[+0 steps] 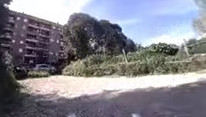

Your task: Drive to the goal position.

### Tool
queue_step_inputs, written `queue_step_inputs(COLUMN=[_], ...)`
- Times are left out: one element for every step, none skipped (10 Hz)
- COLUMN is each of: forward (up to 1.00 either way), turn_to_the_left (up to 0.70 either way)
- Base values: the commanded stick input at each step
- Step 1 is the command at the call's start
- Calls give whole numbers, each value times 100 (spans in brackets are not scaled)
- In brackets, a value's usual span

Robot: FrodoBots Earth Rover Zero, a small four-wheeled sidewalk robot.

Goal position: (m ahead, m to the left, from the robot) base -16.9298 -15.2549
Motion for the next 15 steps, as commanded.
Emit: queue_step_inputs(forward=[0,0,0,0,0,0,0,0,0,0,0,0,0,0,0], turn_to_the_left=[-70,-70,-70,-70,-70,-70,-70,-70,-70,-70,-70,-70,-70,-70,-70])
